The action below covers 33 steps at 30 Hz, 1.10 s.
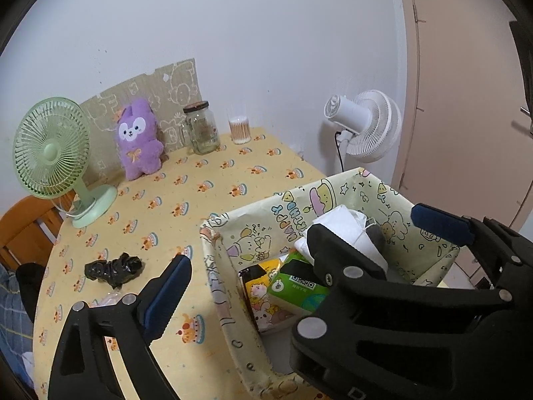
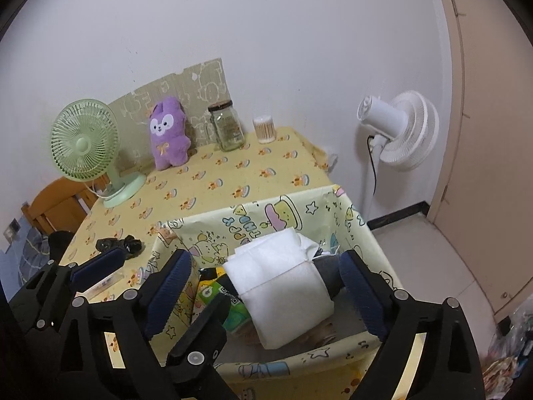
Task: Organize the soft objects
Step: 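Release the tissue pack with the left tool while the right tool drops the cloth into the box, then withdraw both open tools and move them toward the clear plastic bag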
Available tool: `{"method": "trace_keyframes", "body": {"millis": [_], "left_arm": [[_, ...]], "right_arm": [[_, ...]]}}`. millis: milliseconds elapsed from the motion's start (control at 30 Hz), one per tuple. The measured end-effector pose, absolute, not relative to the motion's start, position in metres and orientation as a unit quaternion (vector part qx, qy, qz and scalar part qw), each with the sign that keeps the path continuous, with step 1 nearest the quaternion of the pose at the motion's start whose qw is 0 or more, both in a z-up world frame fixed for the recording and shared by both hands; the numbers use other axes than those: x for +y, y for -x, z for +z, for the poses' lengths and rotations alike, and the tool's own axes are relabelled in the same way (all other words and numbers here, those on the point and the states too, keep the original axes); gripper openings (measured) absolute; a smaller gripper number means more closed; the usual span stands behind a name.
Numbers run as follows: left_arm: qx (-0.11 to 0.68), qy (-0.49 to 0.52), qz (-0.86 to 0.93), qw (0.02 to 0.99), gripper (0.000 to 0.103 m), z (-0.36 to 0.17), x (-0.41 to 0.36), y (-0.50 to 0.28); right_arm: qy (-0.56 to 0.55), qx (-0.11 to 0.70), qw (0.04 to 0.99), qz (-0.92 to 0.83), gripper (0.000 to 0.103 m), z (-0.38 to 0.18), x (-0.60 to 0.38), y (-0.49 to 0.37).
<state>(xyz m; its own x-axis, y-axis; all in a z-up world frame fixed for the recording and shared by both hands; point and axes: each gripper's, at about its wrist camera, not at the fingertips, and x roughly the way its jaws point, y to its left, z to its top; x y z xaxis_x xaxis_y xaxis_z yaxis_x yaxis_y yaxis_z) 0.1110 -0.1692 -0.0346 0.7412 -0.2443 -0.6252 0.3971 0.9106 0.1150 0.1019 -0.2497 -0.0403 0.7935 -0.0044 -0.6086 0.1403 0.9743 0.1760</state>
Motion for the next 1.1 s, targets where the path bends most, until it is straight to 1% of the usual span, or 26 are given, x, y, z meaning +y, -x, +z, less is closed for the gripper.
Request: {"method": "trace_keyframes", "body": {"millis": [100,300,733,833,933,1100], "left_arm": [[0.31,-0.115,-0.172,0.928,0.098,-0.03,-0.163,-0.107],[0.306,-0.097,-0.178,0.93,0.099,-0.026,-0.148,-0.098],[0.277,-0.075,-0.166,0.944,0.099,-0.009,-0.115,-0.076],[0.272,-0.069,-0.163,0.946,0.1,-0.006,-0.107,-0.071],[0.264,-0.064,-0.159,0.949,0.103,-0.002,-0.098,-0.065],[0.255,-0.055,-0.161,0.952,0.103,0.002,-0.085,-0.057]], "right_arm": [[-0.101,0.317,0.942,-0.041,0.099,-0.035,-0.244,-0.098],[-0.082,0.305,0.947,-0.052,0.102,-0.025,-0.229,-0.088],[-0.07,0.286,0.955,-0.043,0.103,-0.006,-0.198,-0.07],[-0.065,0.279,0.957,-0.04,0.103,-0.002,-0.189,-0.064],[-0.064,0.269,0.96,-0.038,0.103,0.003,-0.181,-0.056],[-0.054,0.253,0.965,-0.044,0.103,0.011,-0.168,-0.048]]}}
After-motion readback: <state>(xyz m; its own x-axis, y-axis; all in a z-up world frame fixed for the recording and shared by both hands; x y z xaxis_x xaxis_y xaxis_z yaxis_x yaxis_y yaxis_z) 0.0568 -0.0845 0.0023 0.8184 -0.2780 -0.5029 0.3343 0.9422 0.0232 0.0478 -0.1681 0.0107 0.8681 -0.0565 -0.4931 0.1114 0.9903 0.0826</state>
